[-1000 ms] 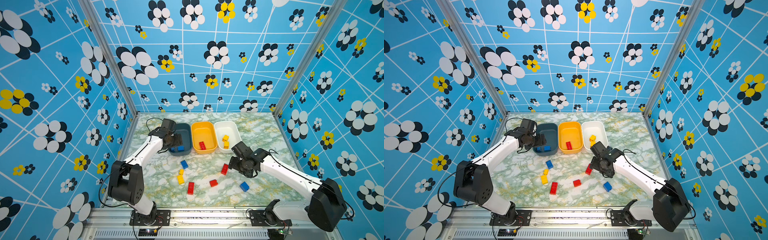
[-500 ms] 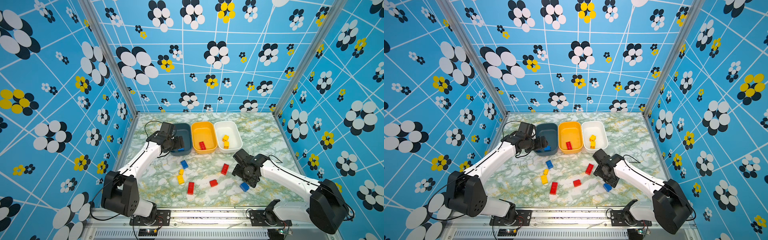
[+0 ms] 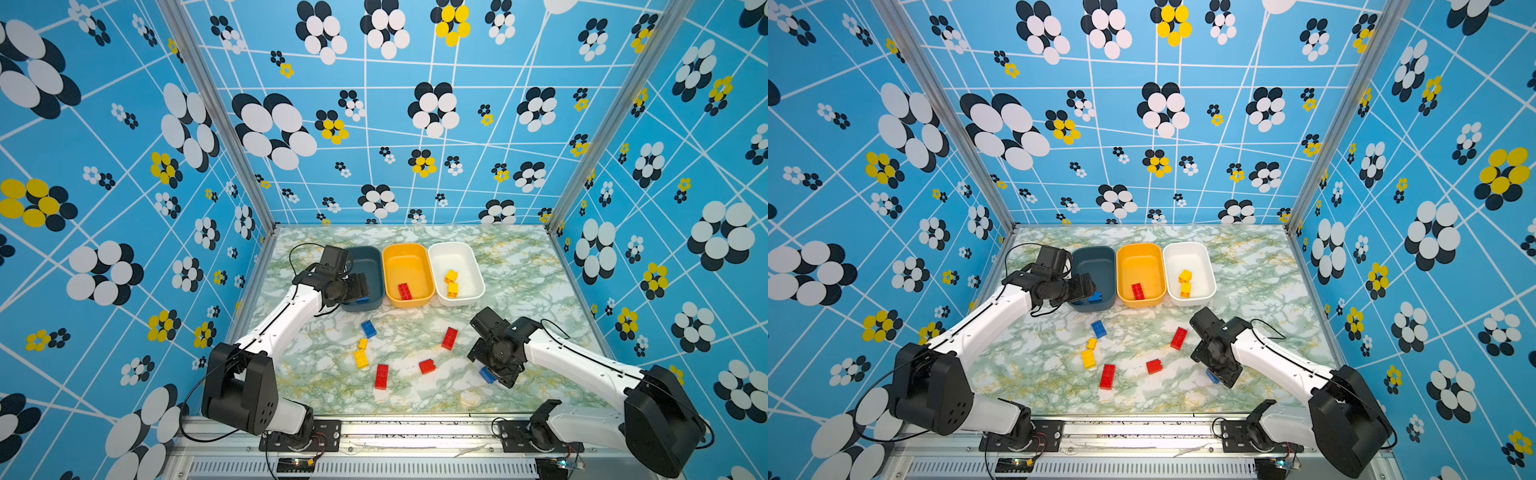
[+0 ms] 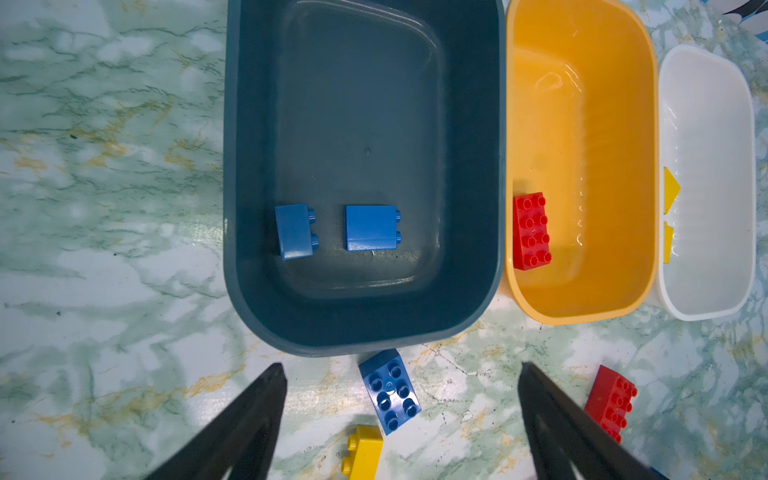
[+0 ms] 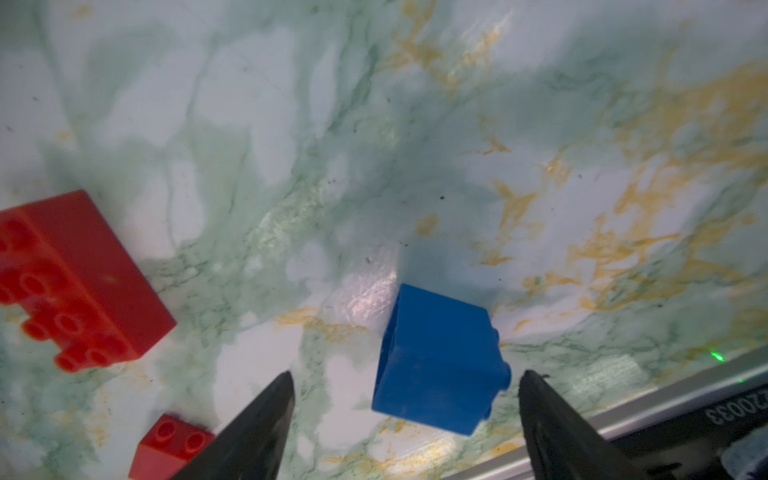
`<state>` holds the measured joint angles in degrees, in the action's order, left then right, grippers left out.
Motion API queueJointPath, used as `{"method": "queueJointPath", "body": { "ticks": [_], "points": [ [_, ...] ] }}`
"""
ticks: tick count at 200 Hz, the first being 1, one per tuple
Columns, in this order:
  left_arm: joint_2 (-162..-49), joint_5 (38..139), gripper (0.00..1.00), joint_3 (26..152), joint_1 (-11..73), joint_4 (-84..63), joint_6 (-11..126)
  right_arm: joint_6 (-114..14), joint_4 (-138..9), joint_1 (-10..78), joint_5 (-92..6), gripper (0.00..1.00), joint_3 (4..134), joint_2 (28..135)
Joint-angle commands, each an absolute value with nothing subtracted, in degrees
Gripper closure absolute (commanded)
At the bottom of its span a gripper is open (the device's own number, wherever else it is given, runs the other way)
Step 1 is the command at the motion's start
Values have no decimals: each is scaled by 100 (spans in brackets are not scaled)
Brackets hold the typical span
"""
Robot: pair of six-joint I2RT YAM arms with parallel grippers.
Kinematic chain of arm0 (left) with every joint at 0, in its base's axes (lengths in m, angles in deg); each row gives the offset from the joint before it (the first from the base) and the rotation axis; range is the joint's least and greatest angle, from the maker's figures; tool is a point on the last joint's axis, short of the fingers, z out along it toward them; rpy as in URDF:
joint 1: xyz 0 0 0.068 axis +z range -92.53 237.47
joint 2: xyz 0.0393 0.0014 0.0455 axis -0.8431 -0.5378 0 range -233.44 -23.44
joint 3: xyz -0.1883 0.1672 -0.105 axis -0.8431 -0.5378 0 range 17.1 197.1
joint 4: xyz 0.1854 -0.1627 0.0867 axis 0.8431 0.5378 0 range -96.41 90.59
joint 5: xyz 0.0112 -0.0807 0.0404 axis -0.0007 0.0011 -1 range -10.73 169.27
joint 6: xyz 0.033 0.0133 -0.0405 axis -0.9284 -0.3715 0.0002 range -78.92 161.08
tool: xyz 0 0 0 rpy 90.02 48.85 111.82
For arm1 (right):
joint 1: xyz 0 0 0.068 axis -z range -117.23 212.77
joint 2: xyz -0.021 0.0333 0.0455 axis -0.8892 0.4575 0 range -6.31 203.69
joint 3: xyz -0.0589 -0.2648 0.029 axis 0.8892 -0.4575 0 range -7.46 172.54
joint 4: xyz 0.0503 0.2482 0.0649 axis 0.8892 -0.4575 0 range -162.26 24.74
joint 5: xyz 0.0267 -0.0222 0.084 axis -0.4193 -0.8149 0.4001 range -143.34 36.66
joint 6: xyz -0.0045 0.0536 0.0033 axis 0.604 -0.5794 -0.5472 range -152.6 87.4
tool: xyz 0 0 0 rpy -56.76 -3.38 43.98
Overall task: Sort the legos into containers by color
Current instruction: 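Lower right gripper to a blue brick near the table edge and grasp it, then carry the blue brick over the teal bin with right gripper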
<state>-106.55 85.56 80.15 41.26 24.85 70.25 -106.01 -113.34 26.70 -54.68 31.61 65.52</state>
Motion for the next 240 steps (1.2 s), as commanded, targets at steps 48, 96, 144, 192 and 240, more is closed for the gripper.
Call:
{"method": "queueJointPath", "body": {
  "ticks": [48, 96, 144, 192, 240],
  "points": [
    [-10563, 8523, 11, 8045, 4094, 2645, 7056, -10667, -11151, 2713, -5443, 26, 2965, 6891],
    [-10521, 8503, 10, 8051, 4085, 2681, 7064, -10582, -11155, 2836, -5710, 36, 2930, 6864],
    [-10457, 8470, 10, 7999, 4093, 2699, 7067, -10477, -11070, 2876, -5685, 56, 2974, 6945],
    [-10310, 8434, 10, 7827, 4100, 2707, 7092, -10356, -11098, 2877, -5609, 66, 3133, 6945],
    [-10078, 8441, 9, 7581, 4171, 2723, 7108, -9862, -11157, 2759, -5569, 67, 3880, 7162]
  ]
}}
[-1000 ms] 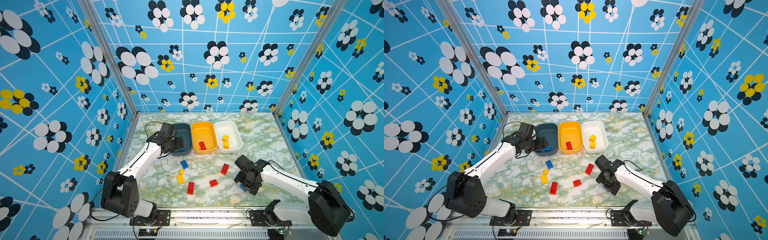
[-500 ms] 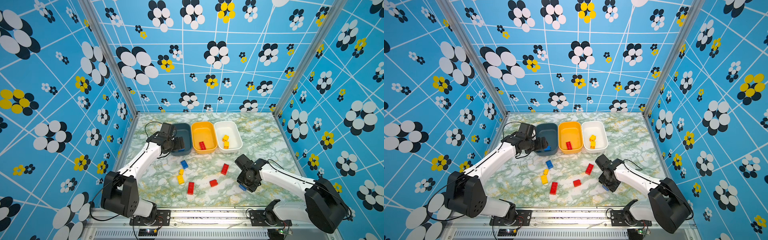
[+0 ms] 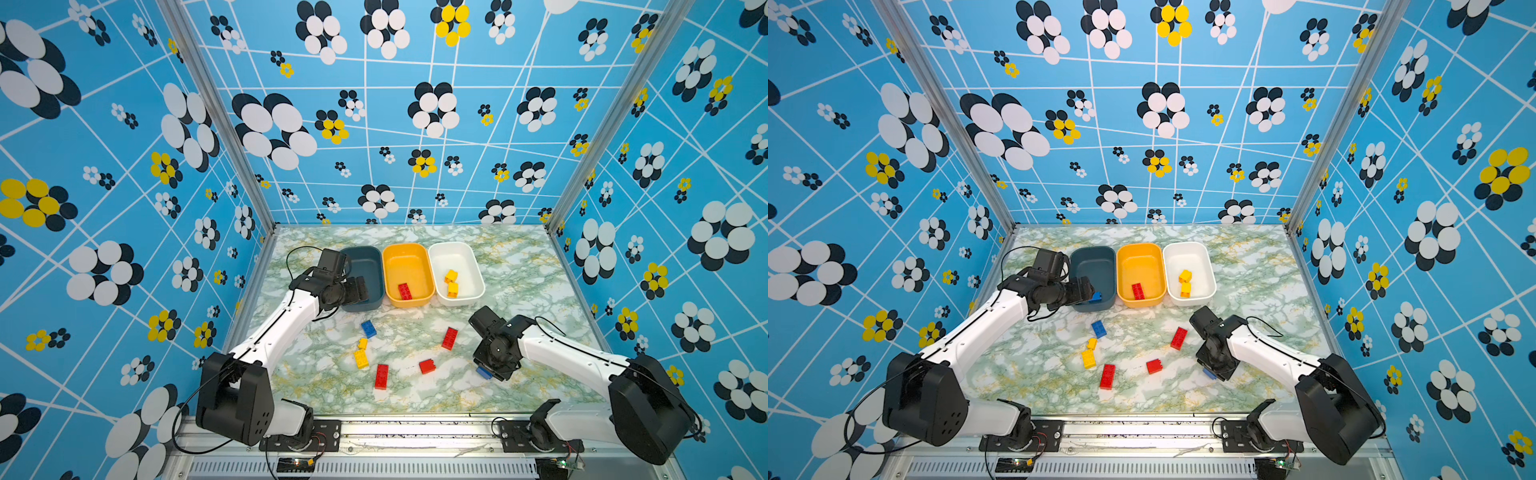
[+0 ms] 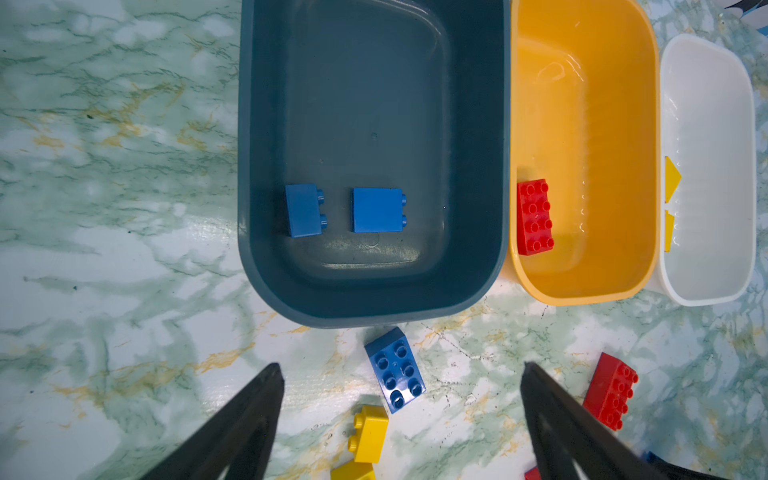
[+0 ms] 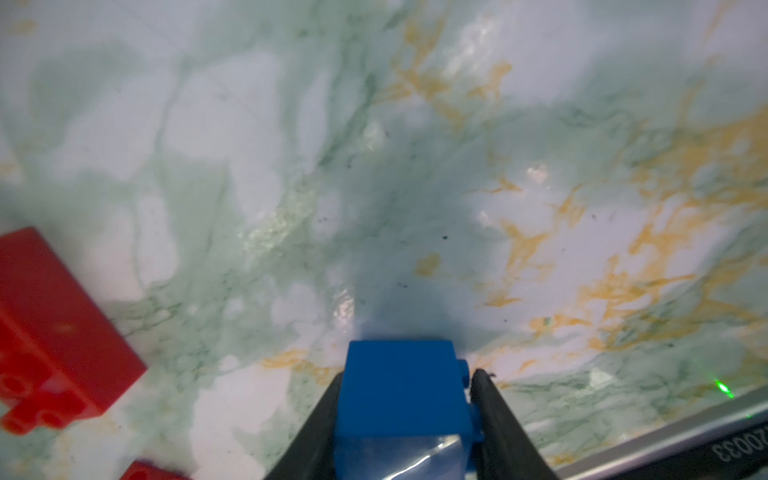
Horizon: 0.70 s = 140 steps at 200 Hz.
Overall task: Sort the legos into containers by color
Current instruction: 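Carry the blue brick over the teal bin with right gripper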
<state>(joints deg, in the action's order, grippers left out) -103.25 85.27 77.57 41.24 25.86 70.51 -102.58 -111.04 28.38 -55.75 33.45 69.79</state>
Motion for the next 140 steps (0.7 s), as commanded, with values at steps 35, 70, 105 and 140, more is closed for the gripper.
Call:
{"method": "queueJointPath", "body": {
  "ticks": [35, 70, 105, 140],
  "points": [
    [-9856, 8450, 9, 7327, 4228, 2768, 7108, -9280, -11122, 2502, -5517, 67, 4934, 7797],
    [-9543, 8482, 9, 6920, 4327, 2825, 7156, -8584, -10847, 2198, -5298, 67, 6137, 8594],
    [-9214, 8462, 9, 6511, 4440, 2909, 7179, -7850, -11066, 1880, -5139, 67, 7754, 9663],
    [-8940, 8430, 9, 6191, 4551, 2971, 7207, -7466, -11128, 1704, -4888, 67, 9331, 10657]
  ]
}}
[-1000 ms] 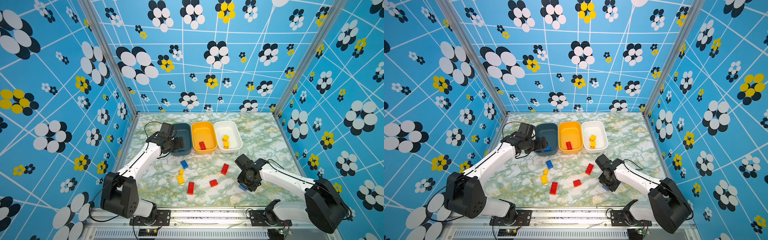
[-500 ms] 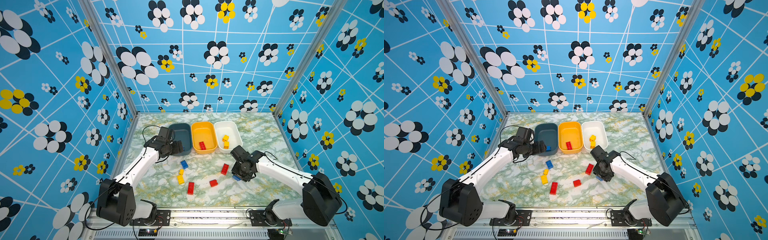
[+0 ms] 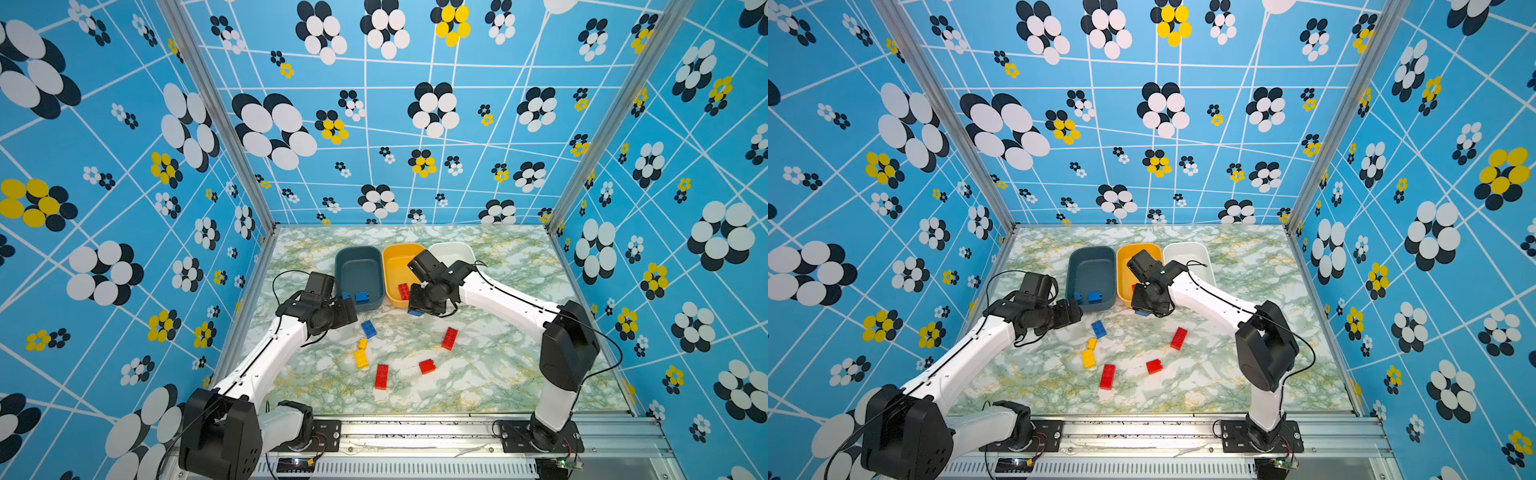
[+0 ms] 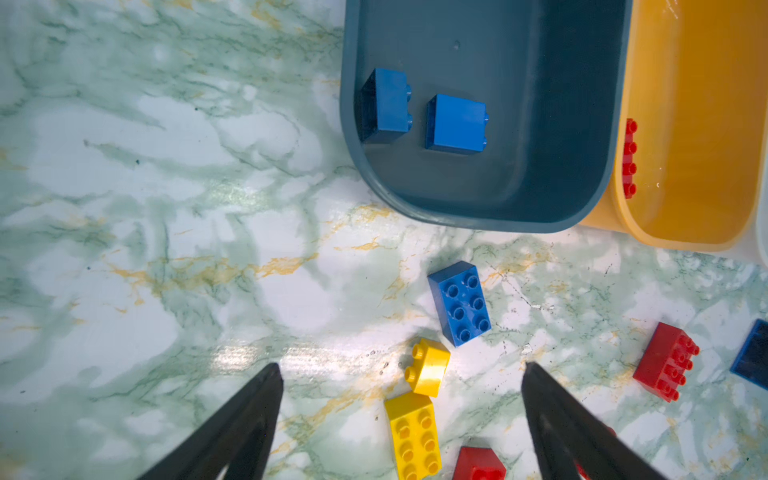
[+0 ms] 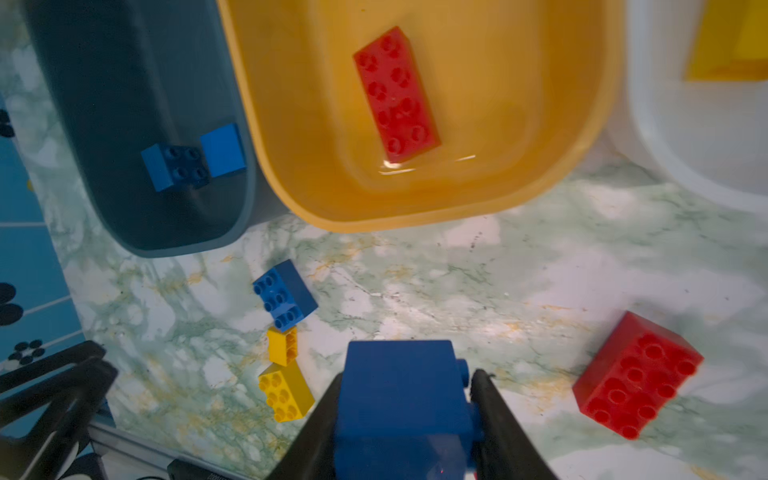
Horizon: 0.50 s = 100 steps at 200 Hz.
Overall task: Sort the legos into containers by color
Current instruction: 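Carry the blue brick over the teal bin with right gripper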
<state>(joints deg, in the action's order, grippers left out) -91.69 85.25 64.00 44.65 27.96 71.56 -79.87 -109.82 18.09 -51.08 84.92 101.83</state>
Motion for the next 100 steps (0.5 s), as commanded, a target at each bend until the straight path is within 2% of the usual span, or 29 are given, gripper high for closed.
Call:
{"method": "queueJointPath", "body": {
  "ticks": [1, 100],
  "points": [
    [-8938, 8429, 9, 6183, 4551, 2971, 7213, -7455, -11134, 1697, -4883, 67, 9373, 10686],
    [-8796, 8456, 9, 5929, 4616, 2970, 7230, -6936, -11881, 1505, -4666, 67, 13093, 13289]
  ]
}}
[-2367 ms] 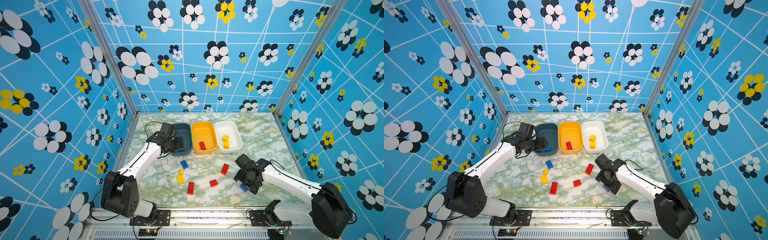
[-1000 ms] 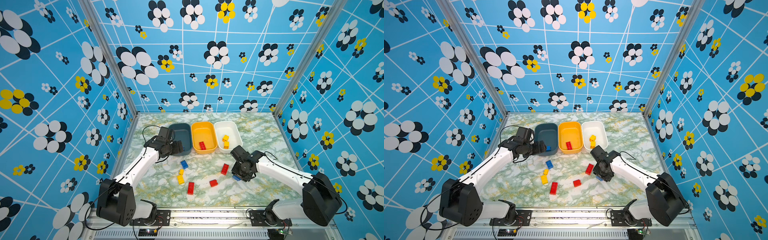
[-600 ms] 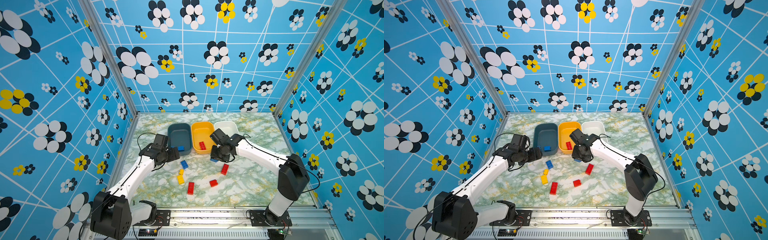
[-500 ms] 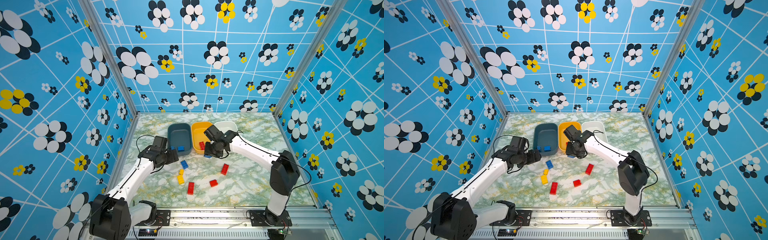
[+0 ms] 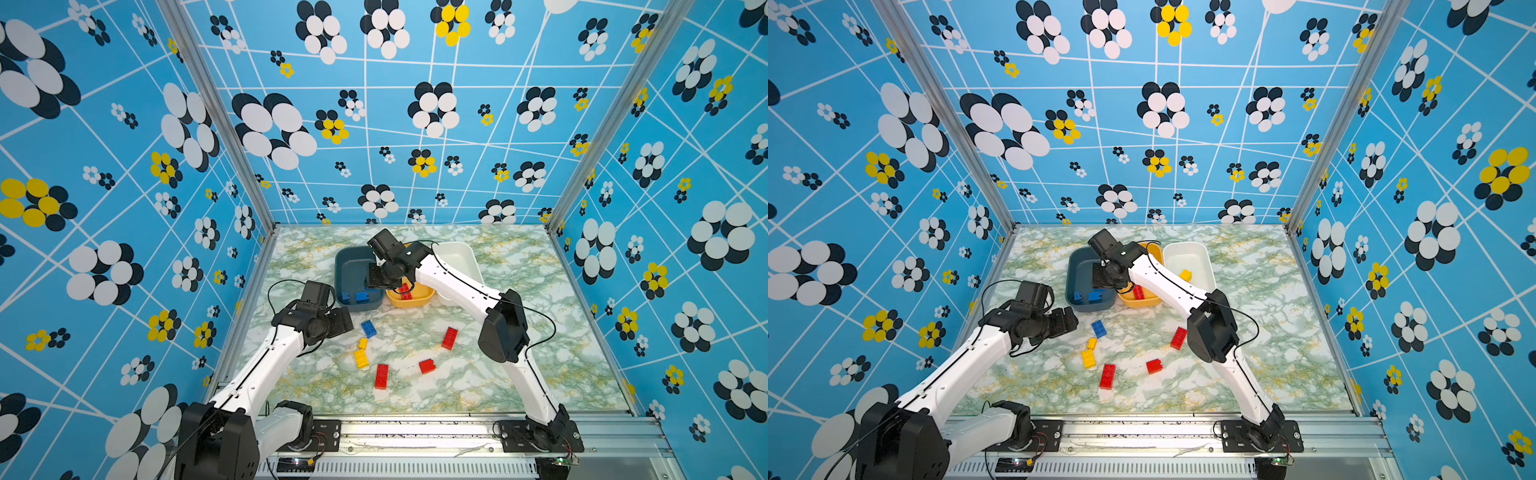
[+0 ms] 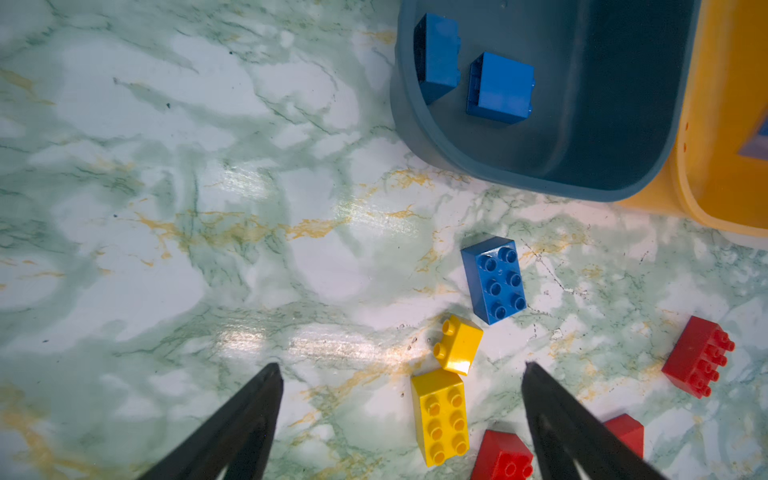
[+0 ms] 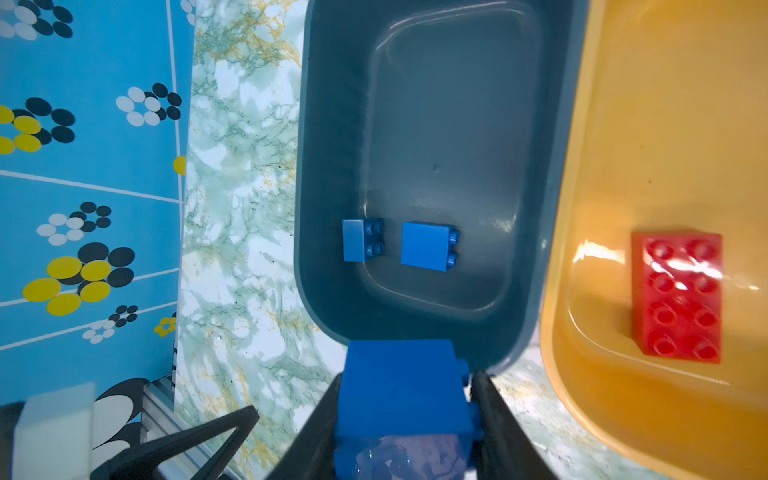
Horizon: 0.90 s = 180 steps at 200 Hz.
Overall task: Sort the legos into containers by color
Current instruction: 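Carry the blue brick over the teal bin with right gripper, then open right gripper to drop the blue brick into the teal bin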
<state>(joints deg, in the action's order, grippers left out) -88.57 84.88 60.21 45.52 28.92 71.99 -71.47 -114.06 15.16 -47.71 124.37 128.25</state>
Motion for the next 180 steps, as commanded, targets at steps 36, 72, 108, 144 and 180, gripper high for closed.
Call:
{"method": "queueJointPath", "body": {
  "ticks": [36, 72, 108, 144, 180],
  "points": [
    [-8839, 8464, 9, 5952, 4625, 2967, 7210, -6890, -12279, 1505, -4640, 65, 14080, 13974],
    [-8866, 8465, 9, 5964, 4631, 2954, 7209, -6875, -12309, 1506, -4578, 55, 14118, 14101],
    [-8883, 8482, 8, 5973, 4627, 2929, 7226, -6844, -12309, 1510, -4553, 46, 14117, 14060],
    [-8937, 8499, 8, 6017, 4626, 2896, 7213, -6785, -12353, 1505, -4577, 41, 14118, 13934],
    [-9039, 8547, 8, 6101, 4613, 2848, 7208, -6747, -12397, 1505, -4628, 40, 14123, 13746]
  ]
}}
